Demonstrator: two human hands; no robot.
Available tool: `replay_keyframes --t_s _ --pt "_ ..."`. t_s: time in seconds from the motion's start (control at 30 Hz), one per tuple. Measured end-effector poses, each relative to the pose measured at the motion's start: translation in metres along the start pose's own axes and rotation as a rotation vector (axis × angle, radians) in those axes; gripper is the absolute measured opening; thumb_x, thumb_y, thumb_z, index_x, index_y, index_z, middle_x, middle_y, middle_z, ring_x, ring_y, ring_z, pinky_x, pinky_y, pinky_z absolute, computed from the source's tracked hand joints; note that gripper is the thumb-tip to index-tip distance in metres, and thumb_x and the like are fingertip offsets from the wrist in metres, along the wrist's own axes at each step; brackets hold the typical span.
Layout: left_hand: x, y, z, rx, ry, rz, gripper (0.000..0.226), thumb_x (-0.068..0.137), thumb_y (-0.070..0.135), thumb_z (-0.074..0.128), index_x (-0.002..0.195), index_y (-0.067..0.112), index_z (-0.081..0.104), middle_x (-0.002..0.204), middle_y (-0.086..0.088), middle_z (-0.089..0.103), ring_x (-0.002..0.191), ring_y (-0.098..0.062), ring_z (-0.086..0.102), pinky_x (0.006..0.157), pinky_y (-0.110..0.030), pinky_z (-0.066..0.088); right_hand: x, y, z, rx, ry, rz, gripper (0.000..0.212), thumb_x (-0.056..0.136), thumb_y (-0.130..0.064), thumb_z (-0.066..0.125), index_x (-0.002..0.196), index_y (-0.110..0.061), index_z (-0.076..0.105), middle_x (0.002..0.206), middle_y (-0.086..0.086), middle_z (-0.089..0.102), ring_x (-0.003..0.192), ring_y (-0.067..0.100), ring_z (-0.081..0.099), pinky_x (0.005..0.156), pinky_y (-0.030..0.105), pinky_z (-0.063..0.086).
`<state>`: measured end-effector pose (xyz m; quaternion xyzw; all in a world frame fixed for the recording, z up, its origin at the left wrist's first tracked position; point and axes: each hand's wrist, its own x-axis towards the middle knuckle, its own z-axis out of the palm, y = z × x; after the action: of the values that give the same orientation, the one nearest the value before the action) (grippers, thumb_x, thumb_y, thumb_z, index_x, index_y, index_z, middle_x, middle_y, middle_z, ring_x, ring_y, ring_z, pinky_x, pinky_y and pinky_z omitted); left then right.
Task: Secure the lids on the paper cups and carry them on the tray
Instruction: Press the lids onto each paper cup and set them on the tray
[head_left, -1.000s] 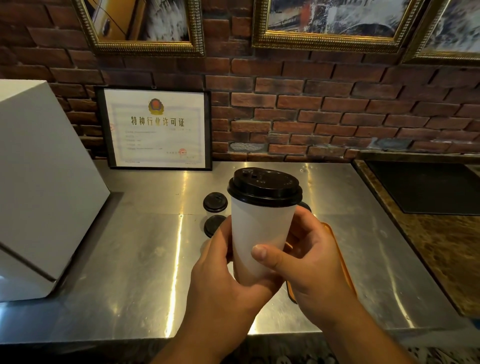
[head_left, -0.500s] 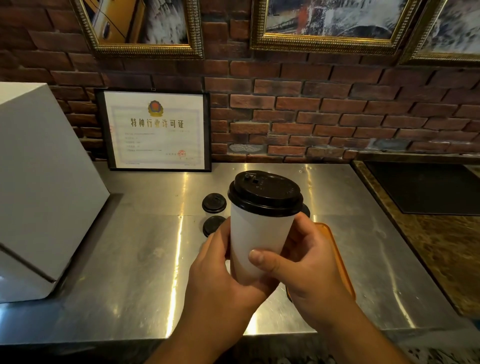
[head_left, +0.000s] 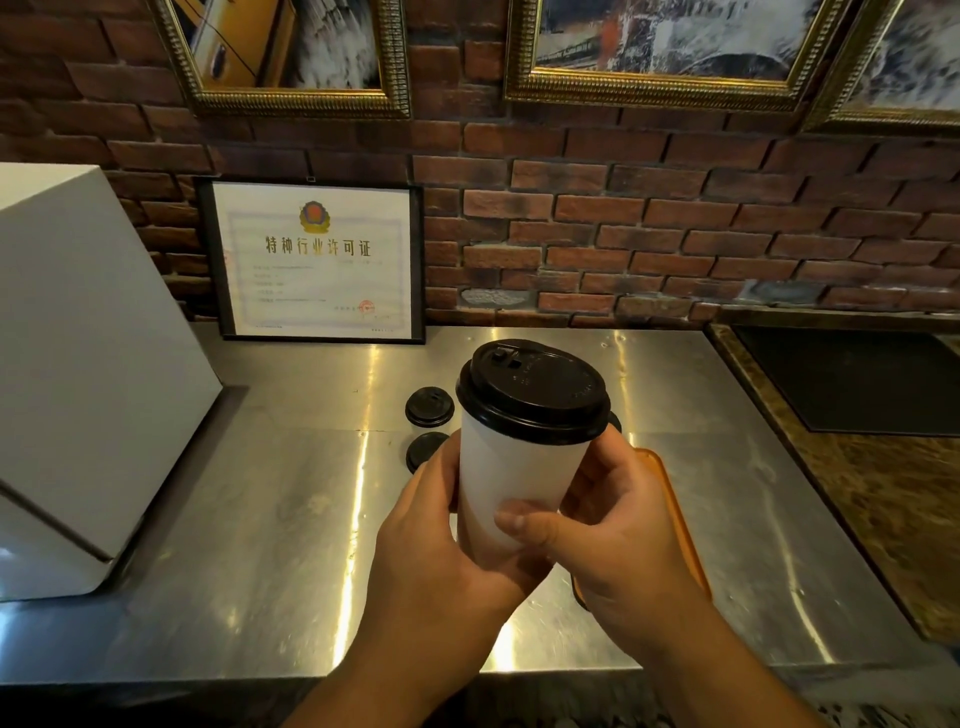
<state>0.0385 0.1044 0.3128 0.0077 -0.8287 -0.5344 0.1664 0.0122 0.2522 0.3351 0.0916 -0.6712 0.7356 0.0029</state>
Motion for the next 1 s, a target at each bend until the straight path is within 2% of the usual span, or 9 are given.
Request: replay_keyframes --t_s 0.07,0.13,0.3,0.47,0.6,0.67,0.77,0.9,1.0 --pt "0.0009 0.0005 0.0008 0.005 0.012 0.005 0.084 0.047 0.11 0.049 0.124 0.085 0.028 0.118 0.061 0.044 0.116 0.029 0.044 0.066 0.012 0.032 0.001 -0.0009 0.0 0.009 -0.023 0.0 0.08 0.06 -0.012 0.097 0.128 -0.037 0.061 0.12 -0.014 0.075 0.114 0.007 0.071 0.077 0.021 0.062" --pt "0.001 0.0 0.0016 -0.004 0.007 0.014 0.086 0.049 0.108 0.05 0.128 0.078 0.034 0.119 0.061 0.044 0.117 0.028 0.045 0.068 0.012 0.033 0.0013 -0.0003 0.0003 0.019 -0.04 0.005 0.08 0.062 -0.012 0.093 0.131 -0.035 0.06 0.119 -0.015 0.075 0.114 0.007 0.071 0.077 0.02 0.062" --pt "-0.0008 -0.0041 0.0015 0.0 -0.025 0.028 0.097 0.059 0.084 0.074 0.146 0.054 0.042 0.129 0.047 0.052 0.122 0.018 0.05 0.08 0.009 0.036 0.0007 0.0046 0.0014 0.028 -0.018 -0.011 0.089 0.054 -0.013 0.101 0.13 -0.038 0.062 0.122 -0.015 0.076 0.115 0.006 0.071 0.079 0.021 0.062" --pt "0.0025 -0.005 0.0044 -0.027 0.021 -0.027 0.087 0.053 0.101 0.059 0.13 0.064 0.042 0.116 0.059 0.049 0.112 0.023 0.053 0.076 0.009 0.037 0.0031 0.0067 0.0018 0.013 -0.026 -0.002 0.086 0.055 -0.011 0.1 0.124 -0.047 0.062 0.12 -0.02 0.075 0.113 0.0 0.07 0.077 0.016 0.059" --pt "0.0012 -0.0044 0.0055 -0.036 0.005 0.018 0.095 0.055 0.096 0.068 0.14 0.064 0.04 0.129 0.049 0.051 0.123 0.019 0.05 0.078 0.009 0.037 0.004 0.0045 0.0011 0.021 -0.016 -0.003 0.085 0.059 -0.008 0.095 0.131 -0.037 0.062 0.122 -0.014 0.076 0.116 0.008 0.071 0.079 0.021 0.062" --pt "0.0007 -0.0051 0.0063 -0.041 -0.004 0.018 0.101 0.056 0.096 0.069 0.145 0.06 0.039 0.132 0.046 0.053 0.123 0.019 0.049 0.079 0.009 0.036 0.004 0.0025 0.0014 0.019 -0.005 -0.006 0.089 0.058 -0.011 0.102 0.133 -0.037 0.061 0.124 -0.012 0.075 0.116 0.01 0.071 0.082 0.026 0.063" --pt "-0.0001 -0.0048 0.0077 -0.014 -0.01 -0.012 0.097 0.055 0.095 0.067 0.142 0.059 0.042 0.129 0.045 0.053 0.122 0.018 0.05 0.079 0.009 0.036 0.0046 0.002 0.0027 0.026 0.013 -0.006 0.09 0.054 -0.02 0.099 0.132 -0.04 0.061 0.123 -0.015 0.075 0.114 0.009 0.071 0.082 0.026 0.064" --pt "-0.0021 -0.0069 0.0054 -0.015 -0.021 0.025 0.085 0.067 0.074 0.082 0.141 0.053 0.048 0.131 0.04 0.057 0.122 0.006 0.059 0.092 0.001 0.044 0.0029 0.0042 0.0042 0.02 -0.017 -0.009 0.094 0.047 -0.031 0.106 0.127 -0.051 0.062 0.124 -0.021 0.073 0.116 0.001 0.069 0.079 0.017 0.06" --pt "-0.0012 -0.0048 0.0055 -0.025 -0.013 -0.015 0.089 0.056 0.083 0.074 0.136 0.057 0.045 0.129 0.043 0.054 0.119 0.008 0.059 0.091 0.001 0.043 0.0022 0.0057 0.0024 0.01 -0.034 -0.035 0.084 0.055 -0.017 0.104 0.114 -0.063 0.067 0.122 -0.022 0.074 0.116 -0.002 0.068 0.077 0.014 0.059"
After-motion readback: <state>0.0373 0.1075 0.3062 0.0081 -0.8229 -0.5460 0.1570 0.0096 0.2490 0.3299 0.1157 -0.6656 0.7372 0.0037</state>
